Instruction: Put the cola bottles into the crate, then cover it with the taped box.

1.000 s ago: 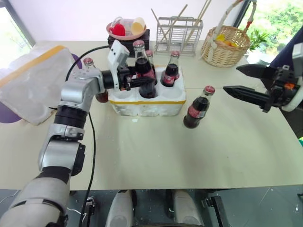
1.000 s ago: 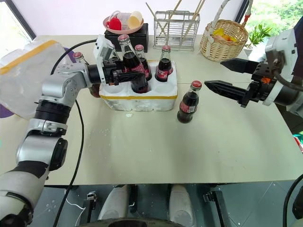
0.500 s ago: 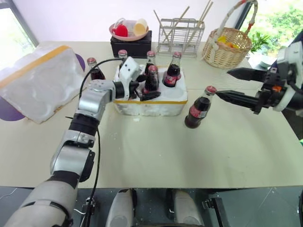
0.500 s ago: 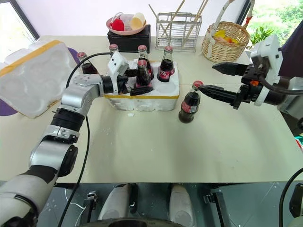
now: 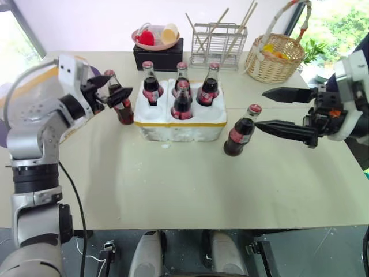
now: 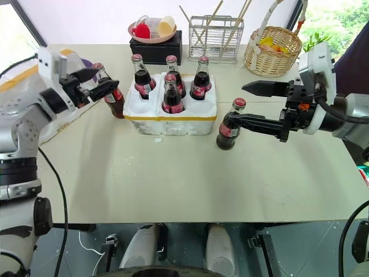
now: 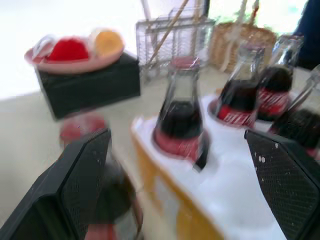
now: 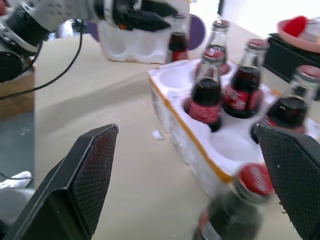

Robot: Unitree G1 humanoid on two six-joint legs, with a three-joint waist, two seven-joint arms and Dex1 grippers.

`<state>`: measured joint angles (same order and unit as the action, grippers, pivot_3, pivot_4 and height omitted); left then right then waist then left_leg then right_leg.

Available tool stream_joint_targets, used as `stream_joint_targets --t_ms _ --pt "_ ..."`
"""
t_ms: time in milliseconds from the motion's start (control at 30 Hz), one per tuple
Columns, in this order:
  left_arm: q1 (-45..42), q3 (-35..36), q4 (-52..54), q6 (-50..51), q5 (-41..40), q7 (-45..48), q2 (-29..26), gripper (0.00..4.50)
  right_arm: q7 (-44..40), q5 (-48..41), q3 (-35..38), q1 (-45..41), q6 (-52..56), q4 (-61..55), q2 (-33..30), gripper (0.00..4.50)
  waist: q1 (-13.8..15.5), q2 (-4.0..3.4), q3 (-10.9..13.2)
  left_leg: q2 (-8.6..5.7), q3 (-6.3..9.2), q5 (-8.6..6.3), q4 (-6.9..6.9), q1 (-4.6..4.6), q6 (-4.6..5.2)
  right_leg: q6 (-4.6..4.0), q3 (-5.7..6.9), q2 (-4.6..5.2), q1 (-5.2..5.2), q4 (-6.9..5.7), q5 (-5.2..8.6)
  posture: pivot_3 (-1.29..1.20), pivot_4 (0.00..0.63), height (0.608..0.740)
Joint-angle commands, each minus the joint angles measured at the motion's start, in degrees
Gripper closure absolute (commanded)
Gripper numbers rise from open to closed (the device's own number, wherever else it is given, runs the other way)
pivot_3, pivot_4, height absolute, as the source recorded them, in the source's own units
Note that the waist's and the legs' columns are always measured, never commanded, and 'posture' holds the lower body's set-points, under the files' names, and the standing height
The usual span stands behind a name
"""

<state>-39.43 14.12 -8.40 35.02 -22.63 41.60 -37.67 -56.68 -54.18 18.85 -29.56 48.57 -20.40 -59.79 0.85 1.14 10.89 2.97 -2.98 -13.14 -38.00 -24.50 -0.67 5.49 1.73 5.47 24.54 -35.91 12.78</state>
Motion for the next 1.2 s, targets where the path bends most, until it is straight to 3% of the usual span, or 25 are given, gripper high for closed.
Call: stream_joint_targets --t_ms 33,367,733,833,900,933,1100,1200 --pt "-0.5 -1.5 -2.7 -4.8 3.8 -2.3 -0.5 0.01 0.1 -2.4 1.0 -0.8 1.2 -2.2 -0.6 0.0 0.1 0.01 0.0 -0.02 0.0 0.0 0.0 0.0 0.0 -0.01 0.0 0.03 -0.03 0.03 0.0 0.0 0.15 0.74" --pt "-4.2 -4.4 -13.8 -12.6 7.3 -3.0 2.7 0.01 1.4 -2.3 1.4 -0.9 1.8 -3.1 -1.0 0.0 -0.1 0.02 0.0 -0.03 -0.04 0.0 0.0 -0.01 0.0 0.0 0.0 0.06 0.0 0.02 -0.01 0.0 0.15 0.74" --pt "-12.4 -6.9 -33.8 -22.3 12.2 -2.6 5.4 0.01 3.1 -2.0 1.5 -0.9 1.6 -3.0 -0.7 0.0 -0.2 0.04 0.0 -0.03 -0.05 -0.01 0.01 -0.02 0.02 0.19 0.01 0.06 0.03 0.01 -0.11 0.0 0.15 0.74" --pt "-11.6 -6.3 -32.2 -22.5 11.5 -1.0 5.0 0.76 3.8 -1.9 1.3 -1.1 1.5 -2.8 -0.4 0.0 -0.2 0.04 0.0 -0.02 -0.05 -0.01 0.02 -0.02 0.02 0.2 0.02 0.06 0.04 0.0 -0.11 0.0 0.15 0.74" --pt "-10.9 -5.9 -30.5 -21.8 11.2 -0.4 4.4 1.73 4.0 -2.0 1.3 -1.0 1.5 -2.8 -0.3 0.0 -0.2 0.04 0.0 -0.02 -0.05 -0.01 0.02 -0.03 0.02 0.19 0.02 0.06 0.04 0.01 -0.11 0.0 0.15 0.74" --pt "-10.4 -5.6 -29.1 -21.0 10.8 0.1 3.9 1.86 4.1 -2.0 1.3 -1.0 1.5 -2.8 -0.3 0.0 -0.2 0.04 0.0 -0.02 -0.05 -0.01 0.02 -0.04 0.02 0.18 0.01 0.06 0.04 0.01 -0.1 0.0 0.15 0.74" --pt "-5.7 -2.5 -16.0 -11.6 4.1 6.6 -0.1 1.86 4.6 -2.0 1.6 -0.3 1.5 -3.0 -0.2 0.0 -0.4 0.11 0.1 -0.01 -0.05 -0.02 0.05 -0.09 0.03 0.17 0.02 0.06 0.11 0.01 -0.1 0.0 0.15 0.74" --pt "-3.9 0.9 -4.4 -1.1 -5.4 15.8 -7.5 1.86 5.1 -1.9 1.8 0.1 1.5 -3.2 -0.2 0.0 -0.6 0.33 0.2 0.03 -0.03 -0.02 0.07 -0.25 0.02 0.17 0.02 0.05 0.3 -0.08 -0.1 0.0 0.15 0.74"
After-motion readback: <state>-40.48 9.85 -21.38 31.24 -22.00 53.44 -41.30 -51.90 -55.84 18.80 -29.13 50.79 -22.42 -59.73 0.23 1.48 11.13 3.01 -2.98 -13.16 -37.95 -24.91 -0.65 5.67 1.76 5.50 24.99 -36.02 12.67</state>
